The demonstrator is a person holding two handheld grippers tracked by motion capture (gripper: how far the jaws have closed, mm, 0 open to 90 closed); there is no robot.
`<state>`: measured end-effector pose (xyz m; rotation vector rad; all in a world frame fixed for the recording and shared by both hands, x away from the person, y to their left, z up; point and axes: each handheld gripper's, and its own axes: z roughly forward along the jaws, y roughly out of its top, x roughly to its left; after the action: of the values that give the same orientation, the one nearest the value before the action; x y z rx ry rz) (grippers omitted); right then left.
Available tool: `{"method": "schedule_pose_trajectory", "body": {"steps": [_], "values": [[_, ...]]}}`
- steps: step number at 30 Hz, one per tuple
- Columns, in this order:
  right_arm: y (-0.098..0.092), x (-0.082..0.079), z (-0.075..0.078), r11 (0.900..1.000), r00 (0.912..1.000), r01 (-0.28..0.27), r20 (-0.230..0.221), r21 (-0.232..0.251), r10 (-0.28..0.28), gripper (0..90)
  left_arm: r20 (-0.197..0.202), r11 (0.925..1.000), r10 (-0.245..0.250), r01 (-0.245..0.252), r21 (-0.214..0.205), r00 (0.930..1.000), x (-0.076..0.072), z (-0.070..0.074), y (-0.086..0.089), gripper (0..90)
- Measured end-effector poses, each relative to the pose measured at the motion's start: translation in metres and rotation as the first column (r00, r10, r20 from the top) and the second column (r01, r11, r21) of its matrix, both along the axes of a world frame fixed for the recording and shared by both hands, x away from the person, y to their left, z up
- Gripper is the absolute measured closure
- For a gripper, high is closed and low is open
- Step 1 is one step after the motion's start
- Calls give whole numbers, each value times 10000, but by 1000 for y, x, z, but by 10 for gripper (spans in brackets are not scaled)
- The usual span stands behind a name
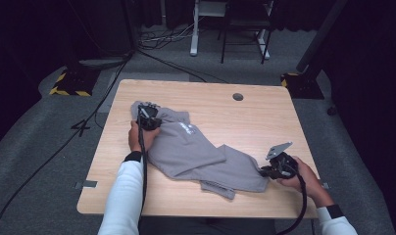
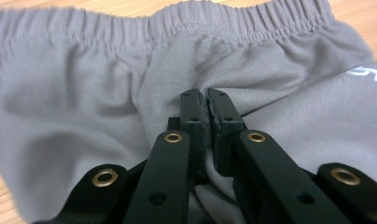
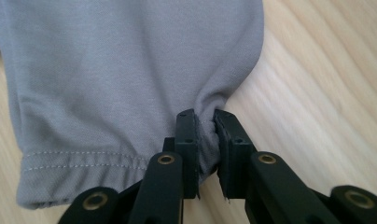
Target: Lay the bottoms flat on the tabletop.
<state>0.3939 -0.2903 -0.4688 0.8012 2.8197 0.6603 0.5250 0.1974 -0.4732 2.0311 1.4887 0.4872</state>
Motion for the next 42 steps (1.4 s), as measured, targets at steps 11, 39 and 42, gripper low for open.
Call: {"method": "schedule_pose_trajectory", "body": {"steps": [11, 39, 42], "values": [[-36, 14, 4, 9687, 9732, 2285, 504, -968, -2245, 599, 725, 9986, 518, -509, -139, 9960, -16, 1, 28, 658], [47, 39, -9, 9945, 9892, 627, 1273, 842, -731, 579, 1100, 9766, -2003, 2074, -576, 9735, -108, -29, 17, 296], [28, 44, -9, 9896, 9844, 1169, 1222, 838, -1266, 580, 1044, 9770, -1992, 2057, -565, 9744, -87, -28, 0, 288]]}}
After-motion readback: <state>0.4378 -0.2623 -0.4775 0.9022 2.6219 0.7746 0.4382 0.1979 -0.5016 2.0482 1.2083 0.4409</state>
